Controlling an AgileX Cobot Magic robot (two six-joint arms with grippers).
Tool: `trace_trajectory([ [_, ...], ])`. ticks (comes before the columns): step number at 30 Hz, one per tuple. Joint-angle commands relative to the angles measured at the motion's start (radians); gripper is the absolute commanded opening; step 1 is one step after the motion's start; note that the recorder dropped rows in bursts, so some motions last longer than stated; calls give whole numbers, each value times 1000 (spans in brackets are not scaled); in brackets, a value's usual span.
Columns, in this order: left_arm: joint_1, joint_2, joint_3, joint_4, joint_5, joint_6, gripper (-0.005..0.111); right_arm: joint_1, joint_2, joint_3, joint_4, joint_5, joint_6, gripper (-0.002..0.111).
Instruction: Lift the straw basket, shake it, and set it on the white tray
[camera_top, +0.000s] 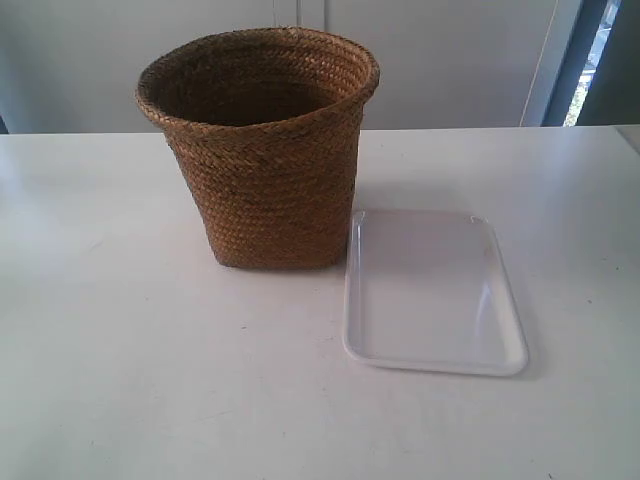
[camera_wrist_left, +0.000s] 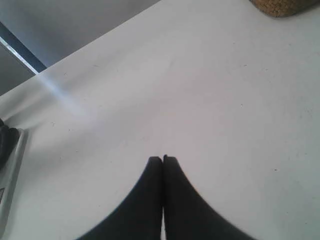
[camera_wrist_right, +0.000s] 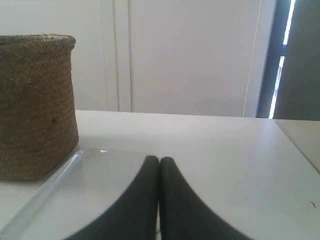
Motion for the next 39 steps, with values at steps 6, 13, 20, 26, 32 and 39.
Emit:
trace_trajectory([
  [6,-7,-3,5,-12,0,-1,0,-2,-2,5,-34,-76,-81,0],
  [13,-7,-3,5,14,0,-1,0,-2,-2,5,-34,-287,-81,0],
  [20,-7,-3,5,30,-20,56,0,-2,-2,5,9,-385,209,0],
  [26,-7,-3,5,34,-80,181,0,-2,-2,5,11,-338,706,0],
  [32,-7,-3,5,-286,-286,-118,0,-2,-2,5,11,-247,704,0],
  [39,-7,-3,5,-485,-290,-622,0,-2,-2,5,11,-181,704,0],
])
